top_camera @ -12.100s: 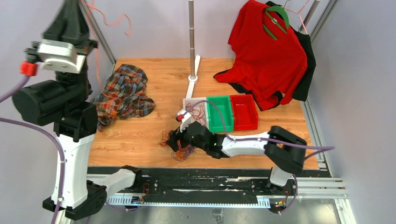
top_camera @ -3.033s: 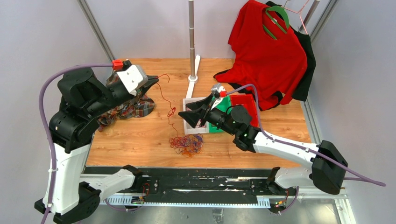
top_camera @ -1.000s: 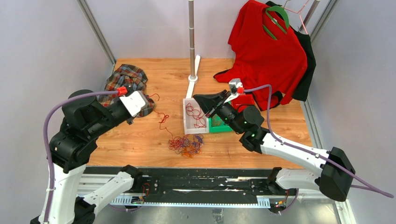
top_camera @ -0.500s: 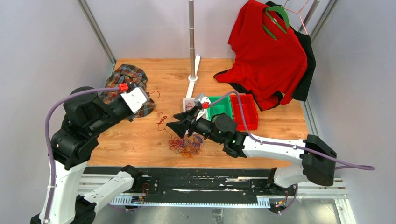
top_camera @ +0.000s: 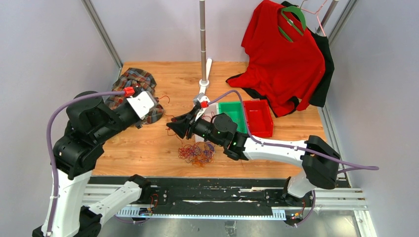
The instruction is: Untangle the cables
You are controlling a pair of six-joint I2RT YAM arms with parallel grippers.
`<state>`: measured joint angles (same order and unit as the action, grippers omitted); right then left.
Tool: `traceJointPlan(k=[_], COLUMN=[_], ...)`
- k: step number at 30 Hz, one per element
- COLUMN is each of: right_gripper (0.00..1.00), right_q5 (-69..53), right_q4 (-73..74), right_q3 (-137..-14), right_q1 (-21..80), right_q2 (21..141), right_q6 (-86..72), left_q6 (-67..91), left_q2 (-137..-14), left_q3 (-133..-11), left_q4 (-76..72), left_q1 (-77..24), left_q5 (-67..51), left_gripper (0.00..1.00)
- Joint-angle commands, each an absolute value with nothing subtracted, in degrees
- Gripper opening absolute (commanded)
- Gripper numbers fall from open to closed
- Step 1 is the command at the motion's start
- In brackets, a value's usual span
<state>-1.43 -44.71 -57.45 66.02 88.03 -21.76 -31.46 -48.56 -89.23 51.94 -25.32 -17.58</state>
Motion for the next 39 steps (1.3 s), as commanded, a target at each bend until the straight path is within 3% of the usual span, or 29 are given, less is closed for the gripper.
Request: traceJointPlan(k=[1,5,7,8,10,12,13,18,24,32,36,39], right_gripper=[0.31,0.21,0.09,0.02,0.01,0.01,0.01,0.0,0.01,0.01,0.01,0.01], right_q5=[-1.0,-0.7,-0.3,-0.1,-0.2,-1.1,-1.4,-3.6,-6.9,-11.8,-13.1,-13.5], right_q4=[-44.7,-45.8,-45.8,-46.0,-46.3,-46.2,-45.9,-45.8,-45.4,-47.8,-48.6,-48.4], right_q3=[-59.4,-57.6,-56.6,-56.0,-55.1,-54.6,-54.5,-53.2,-52.7,-52.8,-52.2,-51.5], right_q1=[66.6,66.5,66.5,66.4,65.7,64.7,64.2,62.1,61.6,60.6,60.4,60.2], right_q2=[89.1,88.8,88.0,87.3,85.2,83.2,82.0,76.9,73.2,72.3,71.9,71.8], right_q6=[-23.1,-23.8,-23.8,-23.8,-23.7,-23.7,-23.5,-23.6,-23.9,-29.9,-31.2,-31.9], left_q6=[-30.5,-30.4,-29.9,-29.4,-28.0,-25.1,-22.2,-10.4,-6.9,4.0,4.3,5.8], left_q2=[-48.8,-49.0,-49.0,-48.8,-48.1,-46.8,-45.9,-39.7,-34.7,-35.3,-36.7,-38.4], left_q3=[-91.3,-91.3,-90.9,-90.3,-88.1,-84.8,-81.9,-68.7,-57.8,-49.7,-48.6,-49.3], left_q4=[50.3,50.3,50.1,50.0,49.9,49.4,48.9,42.3,36.3,21.4,17.8,15.8], left_q1=[-25.6,-25.6,-25.5,-25.6,-25.6,-25.6,-25.6,-25.6,-25.5,-25.6,-25.5,-25.6], left_q5=[-18.5,-18.7,-18.8,-18.8,-19.5,-20.3,-20.8,-25.1,-28.3,-38.2,-40.0,-43.1], left_gripper=[0.0,0.0,0.02,0.07,0.23,0.45,0.49,0.55,0.69,0.6,0.45,0.22])
